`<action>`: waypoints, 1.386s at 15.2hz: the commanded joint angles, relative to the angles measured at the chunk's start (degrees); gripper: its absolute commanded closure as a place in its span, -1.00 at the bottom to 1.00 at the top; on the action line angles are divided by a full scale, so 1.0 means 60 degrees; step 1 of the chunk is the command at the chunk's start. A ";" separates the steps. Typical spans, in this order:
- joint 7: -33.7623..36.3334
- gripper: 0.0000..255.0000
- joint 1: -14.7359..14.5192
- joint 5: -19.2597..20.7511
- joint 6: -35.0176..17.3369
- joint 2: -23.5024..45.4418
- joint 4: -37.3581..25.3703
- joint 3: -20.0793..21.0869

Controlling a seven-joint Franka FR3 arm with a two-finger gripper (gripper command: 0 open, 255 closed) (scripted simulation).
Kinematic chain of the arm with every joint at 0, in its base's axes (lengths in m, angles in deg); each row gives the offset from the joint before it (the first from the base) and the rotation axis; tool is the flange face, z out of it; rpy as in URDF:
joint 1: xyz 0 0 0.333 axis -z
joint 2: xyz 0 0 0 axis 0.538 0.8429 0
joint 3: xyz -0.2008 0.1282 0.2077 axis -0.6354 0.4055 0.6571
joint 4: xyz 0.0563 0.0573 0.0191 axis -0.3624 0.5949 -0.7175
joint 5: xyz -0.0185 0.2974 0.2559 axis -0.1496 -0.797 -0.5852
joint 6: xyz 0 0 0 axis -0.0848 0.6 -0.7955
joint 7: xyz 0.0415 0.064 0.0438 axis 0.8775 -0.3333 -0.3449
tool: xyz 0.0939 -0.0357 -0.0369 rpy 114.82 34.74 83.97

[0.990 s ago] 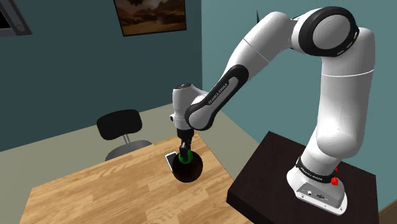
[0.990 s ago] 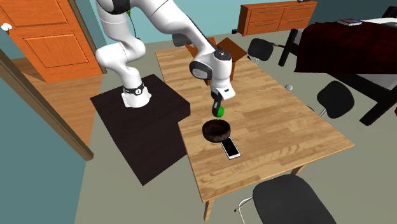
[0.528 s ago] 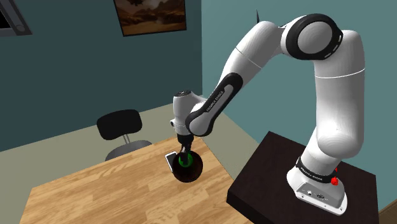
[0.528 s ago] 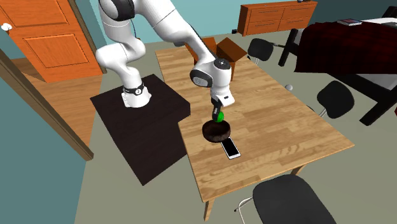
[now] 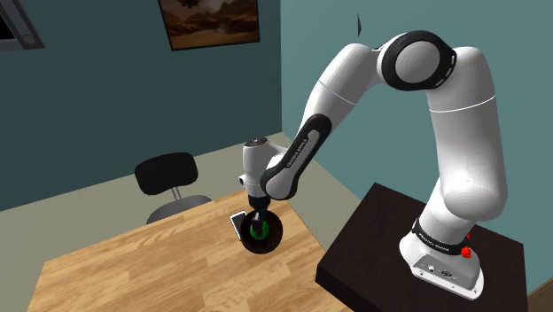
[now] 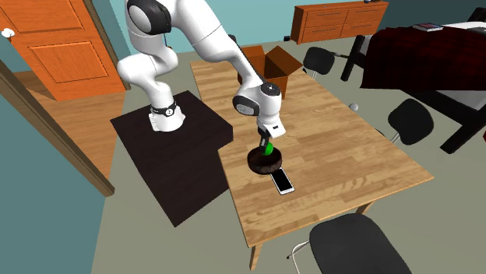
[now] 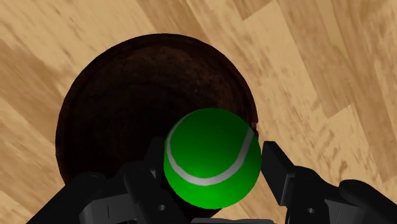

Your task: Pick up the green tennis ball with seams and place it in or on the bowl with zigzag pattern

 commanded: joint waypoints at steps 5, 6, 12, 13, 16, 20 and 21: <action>0.0016 1.00 -0.0024 0.0027 -0.0045 0.0055 -0.0017 -0.0024; 0.0016 1.00 -0.0024 0.0027 -0.0045 0.0055 -0.0017 -0.0024; 0.0017 -1.00 -0.0024 0.0027 -0.0045 0.0056 -0.0018 -0.0024; -0.0080 -1.00 0.0105 -0.0110 0.0204 -0.0233 0.0019 0.0101; -0.0358 -1.00 0.0436 -0.0510 0.0933 -0.1012 0.0047 0.0416; -0.0361 -1.00 0.0431 -0.0514 0.0933 -0.1013 0.0047 0.0410; -0.0361 -1.00 0.0431 -0.0514 0.0933 -0.1013 0.0047 0.0410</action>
